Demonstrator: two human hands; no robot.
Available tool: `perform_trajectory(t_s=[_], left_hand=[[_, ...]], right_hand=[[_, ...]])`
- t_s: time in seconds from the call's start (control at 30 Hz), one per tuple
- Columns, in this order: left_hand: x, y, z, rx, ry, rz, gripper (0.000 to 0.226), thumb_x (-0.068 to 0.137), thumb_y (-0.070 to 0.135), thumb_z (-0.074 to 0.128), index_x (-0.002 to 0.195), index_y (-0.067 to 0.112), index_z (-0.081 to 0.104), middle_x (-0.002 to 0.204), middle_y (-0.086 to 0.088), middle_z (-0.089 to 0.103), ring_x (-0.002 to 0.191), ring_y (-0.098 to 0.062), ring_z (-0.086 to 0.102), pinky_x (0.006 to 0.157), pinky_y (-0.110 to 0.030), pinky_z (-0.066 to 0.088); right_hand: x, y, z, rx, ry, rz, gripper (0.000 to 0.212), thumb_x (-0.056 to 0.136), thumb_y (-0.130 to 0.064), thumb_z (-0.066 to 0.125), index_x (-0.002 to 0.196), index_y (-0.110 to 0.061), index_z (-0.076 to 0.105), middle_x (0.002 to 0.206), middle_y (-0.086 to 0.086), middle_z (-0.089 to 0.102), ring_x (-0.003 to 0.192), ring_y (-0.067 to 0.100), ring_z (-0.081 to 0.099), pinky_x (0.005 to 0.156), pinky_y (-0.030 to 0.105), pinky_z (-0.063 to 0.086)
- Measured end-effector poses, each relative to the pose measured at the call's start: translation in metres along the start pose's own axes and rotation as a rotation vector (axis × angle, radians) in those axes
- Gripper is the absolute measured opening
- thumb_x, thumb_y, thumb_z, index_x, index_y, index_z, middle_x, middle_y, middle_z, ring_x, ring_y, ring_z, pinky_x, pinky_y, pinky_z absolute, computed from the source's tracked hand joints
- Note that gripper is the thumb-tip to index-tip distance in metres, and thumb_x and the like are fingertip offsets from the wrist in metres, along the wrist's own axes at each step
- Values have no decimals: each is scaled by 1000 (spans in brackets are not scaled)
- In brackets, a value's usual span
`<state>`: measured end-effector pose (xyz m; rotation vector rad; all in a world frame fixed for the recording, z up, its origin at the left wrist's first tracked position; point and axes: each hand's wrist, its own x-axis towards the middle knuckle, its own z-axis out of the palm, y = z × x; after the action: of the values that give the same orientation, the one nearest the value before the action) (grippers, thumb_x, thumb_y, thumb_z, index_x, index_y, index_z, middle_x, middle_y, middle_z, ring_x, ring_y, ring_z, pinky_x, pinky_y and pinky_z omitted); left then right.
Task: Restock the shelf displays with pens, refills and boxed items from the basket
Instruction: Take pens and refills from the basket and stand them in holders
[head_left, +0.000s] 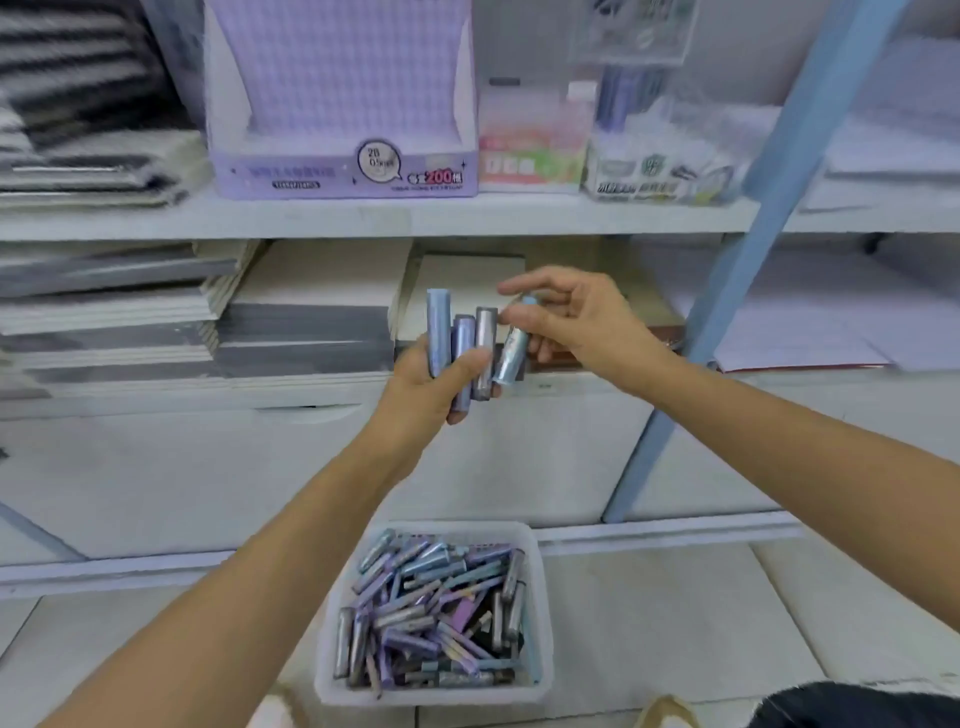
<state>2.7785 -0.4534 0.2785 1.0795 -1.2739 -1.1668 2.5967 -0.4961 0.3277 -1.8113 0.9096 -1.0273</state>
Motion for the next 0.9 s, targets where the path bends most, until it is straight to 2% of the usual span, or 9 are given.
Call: perform_trajectory(t_s=[0.07, 0.17, 0.27, 0.37, 0.5, 0.67, 0.73, 0.8, 0.9], left_hand=[[9, 44, 5, 16, 36, 66, 14, 93, 29, 63, 102, 21, 56, 84, -2, 68, 69, -11, 67, 49, -20, 47], [20, 97, 15, 33, 16, 209, 25, 95, 28, 60, 110, 8, 57, 89, -5, 73, 72, -19, 67, 48, -21, 43], [29, 130, 26, 84, 9, 276, 19, 95, 32, 59, 109, 19, 57, 90, 6, 75, 79, -14, 72, 50, -19, 45], [41, 148, 37, 76, -1, 307, 11, 96, 29, 59, 101, 20, 55, 81, 8, 74, 73, -10, 71, 48, -20, 44], [62, 161, 49, 82, -34, 351, 8, 97, 26, 59, 99, 19, 56, 83, 3, 75, 63, -8, 61, 47, -22, 41], [92, 163, 58, 103, -20, 356, 9, 96, 28, 59, 101, 21, 56, 82, 4, 74, 74, -21, 62, 49, -23, 43], [102, 162, 58, 123, 26, 350, 10, 95, 31, 59, 101, 25, 56, 87, 3, 74, 78, -19, 68, 58, -31, 53], [112, 160, 57, 130, 62, 343, 7, 94, 34, 60, 99, 30, 56, 94, 0, 74, 90, -24, 69, 74, -42, 58], [122, 159, 56, 138, 84, 348, 6, 94, 35, 60, 96, 34, 55, 97, -2, 72, 95, -26, 68, 78, -42, 58]], right_hand=[[5, -37, -24, -2, 100, -118, 19, 89, -7, 66, 108, -7, 64, 90, 13, 72, 55, 9, 60, 55, 20, 52], [15, -84, -64, -60, 270, -323, 17, 90, -8, 65, 106, -3, 65, 90, 21, 70, 59, 13, 63, 56, 23, 54], [32, -116, -105, -154, 465, -458, 18, 91, -12, 66, 106, -3, 67, 80, 16, 69, 56, 12, 63, 57, 25, 53], [53, -125, -134, -263, 528, -419, 14, 91, -11, 65, 102, -3, 67, 76, 9, 68, 57, 12, 63, 61, 27, 55], [83, -113, -149, -404, 518, -333, 9, 91, -10, 65, 99, -5, 66, 81, 12, 67, 65, 20, 66, 66, 32, 59], [122, -92, -161, -498, 572, -241, 9, 88, -12, 70, 95, -7, 67, 91, 8, 68, 69, 23, 66, 69, 35, 58], [135, -83, -169, -630, 628, -208, 9, 87, -14, 71, 94, -9, 69, 91, 6, 69, 78, 24, 65, 76, 39, 56], [143, -75, -176, -743, 667, -182, 8, 87, -14, 71, 93, -9, 70, 90, 7, 70, 83, 23, 64, 79, 36, 52], [150, -64, -178, -816, 597, -104, 8, 87, -11, 69, 92, -5, 70, 89, 10, 69, 79, 23, 63, 76, 31, 51]])
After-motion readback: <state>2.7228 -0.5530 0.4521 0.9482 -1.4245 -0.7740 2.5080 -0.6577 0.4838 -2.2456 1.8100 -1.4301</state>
